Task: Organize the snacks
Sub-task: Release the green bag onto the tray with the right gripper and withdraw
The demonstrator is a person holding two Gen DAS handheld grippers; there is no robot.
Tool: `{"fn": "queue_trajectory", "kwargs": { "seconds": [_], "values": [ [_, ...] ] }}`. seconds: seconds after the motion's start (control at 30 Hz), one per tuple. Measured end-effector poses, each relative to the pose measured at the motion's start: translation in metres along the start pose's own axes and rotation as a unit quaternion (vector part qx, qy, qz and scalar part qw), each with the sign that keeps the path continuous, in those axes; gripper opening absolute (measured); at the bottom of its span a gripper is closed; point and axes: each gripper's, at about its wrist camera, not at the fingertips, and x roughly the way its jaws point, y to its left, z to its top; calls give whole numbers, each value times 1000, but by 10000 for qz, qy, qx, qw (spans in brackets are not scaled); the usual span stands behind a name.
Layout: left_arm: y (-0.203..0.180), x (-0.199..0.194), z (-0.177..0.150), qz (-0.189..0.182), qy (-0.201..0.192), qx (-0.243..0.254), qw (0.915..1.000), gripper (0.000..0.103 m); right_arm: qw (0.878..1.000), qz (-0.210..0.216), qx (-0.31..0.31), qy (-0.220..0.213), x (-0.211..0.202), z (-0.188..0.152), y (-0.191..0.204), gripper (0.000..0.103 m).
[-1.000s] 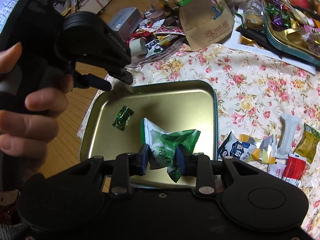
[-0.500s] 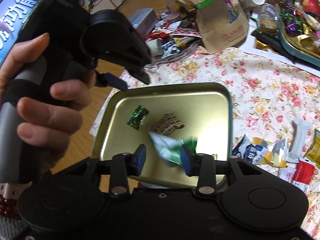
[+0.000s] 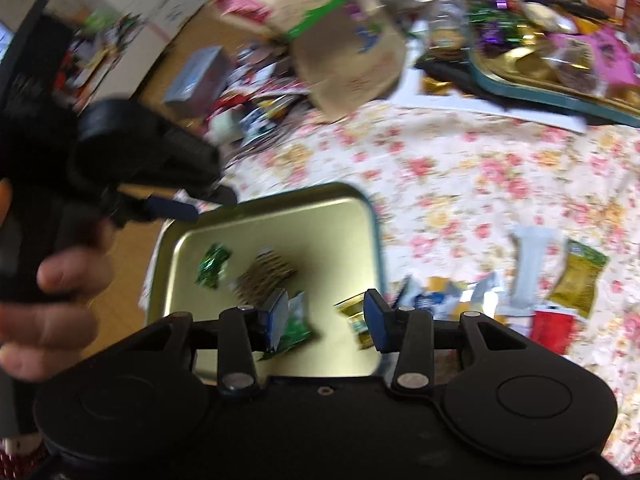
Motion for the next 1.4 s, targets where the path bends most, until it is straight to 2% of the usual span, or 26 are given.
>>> {"fn": "queue_trajectory", "kwargs": {
  "seconds": [0.27,0.47,0.6,0.63,0.73,0.93,1.23,1.4],
  "values": [
    [-39,-2,-11,-109,2,530,9985,43,9961,-512,715,-120,-15,14,-52,47],
    [-63,-1,-16,-195,87,707,9973,43,9923,-720,1003,-84,-21,15,-76,47],
    [-76,-2,-20,-305,133,811,9961,44,9901,-810,1139,81,-20,10,-89,47],
    [-78,-2,-21,-321,139,822,9960,44,9887,-786,1241,310,-19,8,-93,47],
    [-86,-4,-22,-374,148,843,9956,43,9865,-837,1324,484,-14,1,-104,47],
    [-101,-7,-25,-499,196,874,9947,43,9778,-1175,1564,749,-4,-11,-128,47],
    [-128,-8,-33,-672,260,1026,9921,43,9706,-1410,1735,890,14,-29,-153,47],
    [-142,-6,-38,-731,331,1104,9906,43,9712,-1407,1721,856,21,-31,-153,53]
  ]
}}
